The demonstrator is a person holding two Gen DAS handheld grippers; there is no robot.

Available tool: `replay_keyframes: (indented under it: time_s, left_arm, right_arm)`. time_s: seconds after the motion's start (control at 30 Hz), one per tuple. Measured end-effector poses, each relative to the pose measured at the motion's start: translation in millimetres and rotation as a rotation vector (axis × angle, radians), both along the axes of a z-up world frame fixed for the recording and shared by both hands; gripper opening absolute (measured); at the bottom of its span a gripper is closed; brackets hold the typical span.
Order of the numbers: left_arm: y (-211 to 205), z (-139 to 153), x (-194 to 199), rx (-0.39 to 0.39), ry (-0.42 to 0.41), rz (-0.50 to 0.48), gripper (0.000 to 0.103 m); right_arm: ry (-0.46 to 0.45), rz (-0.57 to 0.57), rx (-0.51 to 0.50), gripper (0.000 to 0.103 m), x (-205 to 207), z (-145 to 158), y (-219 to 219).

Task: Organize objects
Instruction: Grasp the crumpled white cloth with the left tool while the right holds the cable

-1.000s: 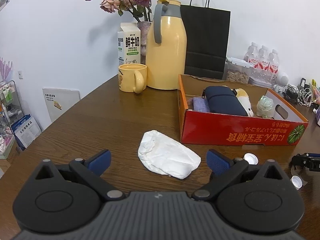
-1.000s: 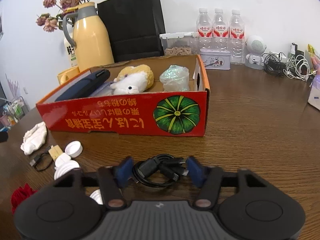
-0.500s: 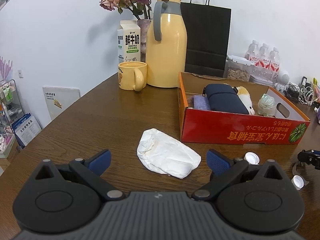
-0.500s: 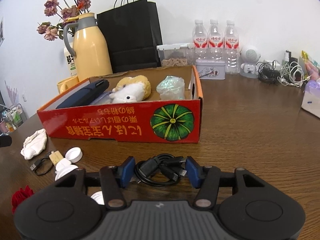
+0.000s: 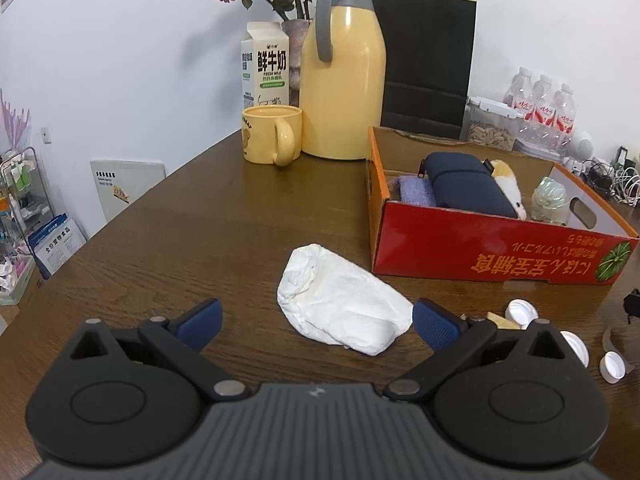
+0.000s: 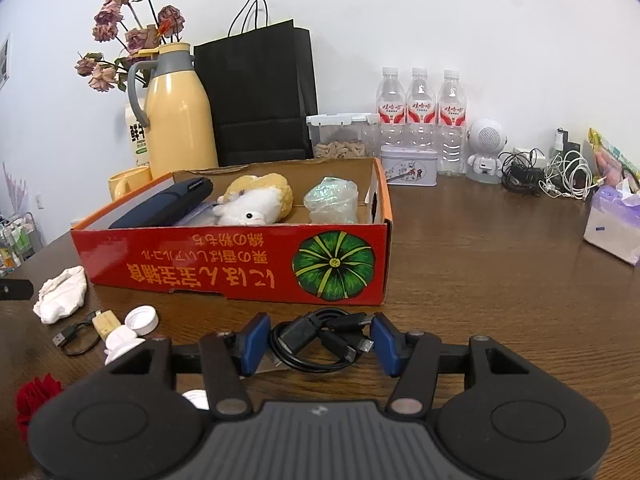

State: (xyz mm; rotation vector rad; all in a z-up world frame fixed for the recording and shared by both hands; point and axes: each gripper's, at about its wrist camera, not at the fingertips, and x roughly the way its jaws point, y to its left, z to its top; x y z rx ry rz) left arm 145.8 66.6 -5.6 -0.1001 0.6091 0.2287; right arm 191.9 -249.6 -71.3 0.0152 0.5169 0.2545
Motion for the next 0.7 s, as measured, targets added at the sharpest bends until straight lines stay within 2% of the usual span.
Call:
replay_keyframes:
  time_s: [0.5,0.7]
  left_arm:
    - [8,-13,30,-0.039,0.051,0.040,0.103]
    - [4,-28,54,-0.034,0.118,0.037,0.103]
  right_arm:
    - [-0.029,-0.021,-0.007,0.054,-3,2,-1]
    - [-0.026,-0.020,-0.009,0.054,-4,1,0]
